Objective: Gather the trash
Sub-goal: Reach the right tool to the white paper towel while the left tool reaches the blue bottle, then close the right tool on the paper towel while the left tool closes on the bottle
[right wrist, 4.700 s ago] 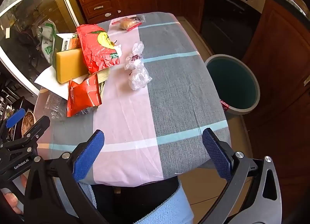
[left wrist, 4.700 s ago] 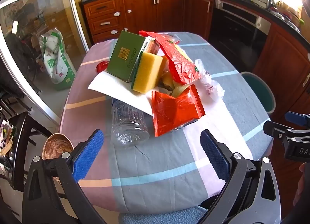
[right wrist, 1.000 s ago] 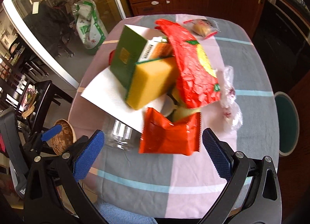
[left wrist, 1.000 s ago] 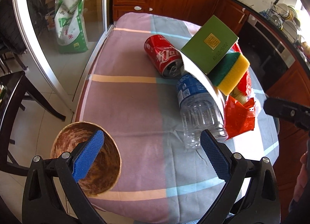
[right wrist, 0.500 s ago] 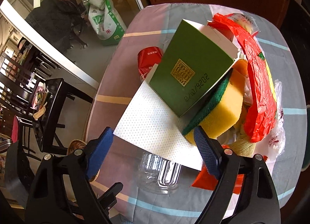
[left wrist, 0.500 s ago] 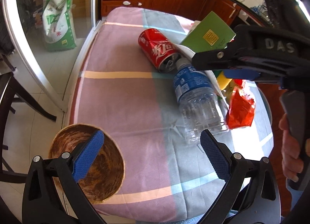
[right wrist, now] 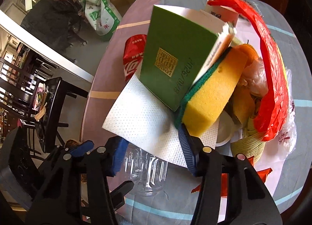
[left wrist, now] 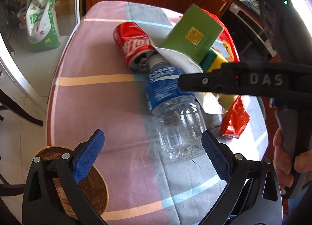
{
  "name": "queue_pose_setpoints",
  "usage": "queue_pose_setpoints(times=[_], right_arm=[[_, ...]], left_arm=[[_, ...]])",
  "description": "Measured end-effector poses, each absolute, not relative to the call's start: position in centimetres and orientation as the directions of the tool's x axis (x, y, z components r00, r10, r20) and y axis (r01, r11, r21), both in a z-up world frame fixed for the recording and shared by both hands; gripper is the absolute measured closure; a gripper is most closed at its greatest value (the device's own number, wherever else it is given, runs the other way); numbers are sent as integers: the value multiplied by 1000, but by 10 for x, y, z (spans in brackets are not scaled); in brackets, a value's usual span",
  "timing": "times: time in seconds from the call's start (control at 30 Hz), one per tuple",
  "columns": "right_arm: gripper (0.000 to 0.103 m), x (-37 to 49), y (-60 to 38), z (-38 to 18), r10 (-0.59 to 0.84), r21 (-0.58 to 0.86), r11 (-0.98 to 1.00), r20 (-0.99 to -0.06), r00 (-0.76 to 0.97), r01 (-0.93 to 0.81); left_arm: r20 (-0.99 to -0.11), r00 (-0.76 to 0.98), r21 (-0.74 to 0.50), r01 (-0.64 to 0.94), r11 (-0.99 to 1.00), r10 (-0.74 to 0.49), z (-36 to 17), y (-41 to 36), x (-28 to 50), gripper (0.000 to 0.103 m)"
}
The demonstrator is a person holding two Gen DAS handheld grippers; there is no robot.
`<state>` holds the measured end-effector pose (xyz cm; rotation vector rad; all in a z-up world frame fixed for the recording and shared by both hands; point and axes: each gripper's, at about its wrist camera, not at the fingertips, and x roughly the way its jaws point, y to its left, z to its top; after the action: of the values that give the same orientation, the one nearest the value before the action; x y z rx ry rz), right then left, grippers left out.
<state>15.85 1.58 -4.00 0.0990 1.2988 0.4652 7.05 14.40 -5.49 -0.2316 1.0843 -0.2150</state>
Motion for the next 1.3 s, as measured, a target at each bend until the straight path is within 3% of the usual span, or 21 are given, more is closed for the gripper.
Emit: queue_pose_setpoints(times=[0.03,0.07,0.13,0.23,0.63,0.67,0.7,0.87,1.1,1.23,1.3], right_arm=[[62,158,14,-42,403,345,897,-895,193,-275],[77,158,11,-41,417,358,893,-885,205,-273],[98,156,7,-36,416,351,896,-878,235,-273],[99,155,-5,-26,430,364,894,-861,271,-261],[100,135,-71,20,511,449,859,-773,376,-245],[100,134,-75,22,516,454,856,-768,379,-245],[100,133,-80,24,517,457,856,-764,386,-242],[100,126,-103,34,534,482,845,-739,411,-231],[100,127,-123,36,552,489,834,-727,407,-258],[92,137,-115,4,561,519,828,-755,339,-213],[71,137,-113,-3,562,524,827,-760,326,-205]], left_arm=[[-846,448,-294,59,954,-288,-56,143,71,4],[-847,445,-297,59,953,-291,-57,143,72,4],[-844,439,-315,55,947,-306,-58,142,74,4],[-847,434,-318,51,947,-308,-57,141,78,4],[-891,344,-299,48,953,-297,-75,105,107,5],[-890,350,-295,46,954,-292,-75,102,107,16],[-889,358,-288,44,956,-285,-74,100,105,33],[-898,392,-209,26,978,-203,-64,92,95,38],[-896,400,-191,44,981,-192,-52,85,85,38],[-894,387,-237,20,971,-226,-64,88,86,38],[-888,389,-256,25,966,-245,-66,91,85,38]])
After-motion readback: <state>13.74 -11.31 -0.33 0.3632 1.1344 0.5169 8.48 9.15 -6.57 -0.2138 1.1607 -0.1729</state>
